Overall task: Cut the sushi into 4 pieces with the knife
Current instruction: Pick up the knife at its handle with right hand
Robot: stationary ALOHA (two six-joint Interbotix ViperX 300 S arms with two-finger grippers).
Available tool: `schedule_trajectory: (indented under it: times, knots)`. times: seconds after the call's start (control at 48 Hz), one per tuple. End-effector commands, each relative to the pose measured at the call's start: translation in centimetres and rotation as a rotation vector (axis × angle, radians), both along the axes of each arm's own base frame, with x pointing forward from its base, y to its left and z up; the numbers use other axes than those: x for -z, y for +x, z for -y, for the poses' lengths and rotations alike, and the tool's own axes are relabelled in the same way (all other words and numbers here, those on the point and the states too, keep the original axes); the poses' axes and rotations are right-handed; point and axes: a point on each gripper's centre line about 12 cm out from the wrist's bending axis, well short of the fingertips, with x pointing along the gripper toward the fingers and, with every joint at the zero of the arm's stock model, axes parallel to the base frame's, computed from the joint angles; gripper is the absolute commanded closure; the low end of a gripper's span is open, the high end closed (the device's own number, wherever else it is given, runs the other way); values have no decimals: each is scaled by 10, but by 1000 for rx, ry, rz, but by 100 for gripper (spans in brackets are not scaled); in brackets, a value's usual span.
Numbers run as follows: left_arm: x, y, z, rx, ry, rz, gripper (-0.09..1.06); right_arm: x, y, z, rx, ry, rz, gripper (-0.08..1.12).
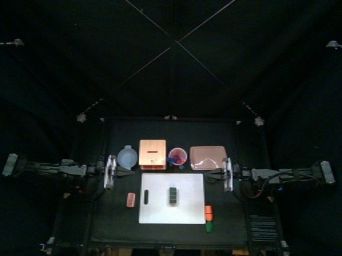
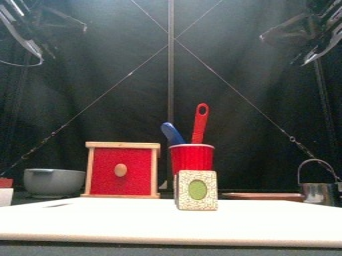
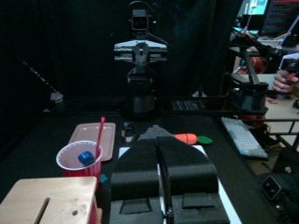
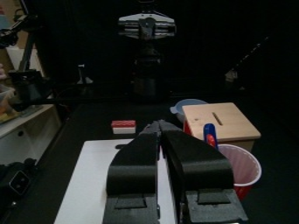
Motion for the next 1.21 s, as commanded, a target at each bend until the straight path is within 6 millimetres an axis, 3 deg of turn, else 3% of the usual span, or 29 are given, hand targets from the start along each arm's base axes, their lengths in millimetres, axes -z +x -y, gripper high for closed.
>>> schedule_trajectory:
  times: [0.021,0.25,0.438,0.562,0.708,1.021,1.208]
  knots:
    - [-4,6,0,0,15,12,103,-18,12,1,3,32,6,103]
    - [-1,16,0,0,16,-5,86,-37,61,21,84,76,-255,82]
    - [6,23,-2,-7,10,-37,75,-50,101,53,173,91,-476,53]
    - [8,24,-4,-20,4,-46,64,-50,123,71,208,78,-601,29]
    - [9,24,-7,-30,1,-49,53,-36,152,81,214,31,-767,6]
    - [14,23,-8,-36,0,-60,49,4,194,92,186,-37,-1125,4]
    - [17,22,-9,-40,-1,-67,49,27,204,96,185,-52,-1283,5]
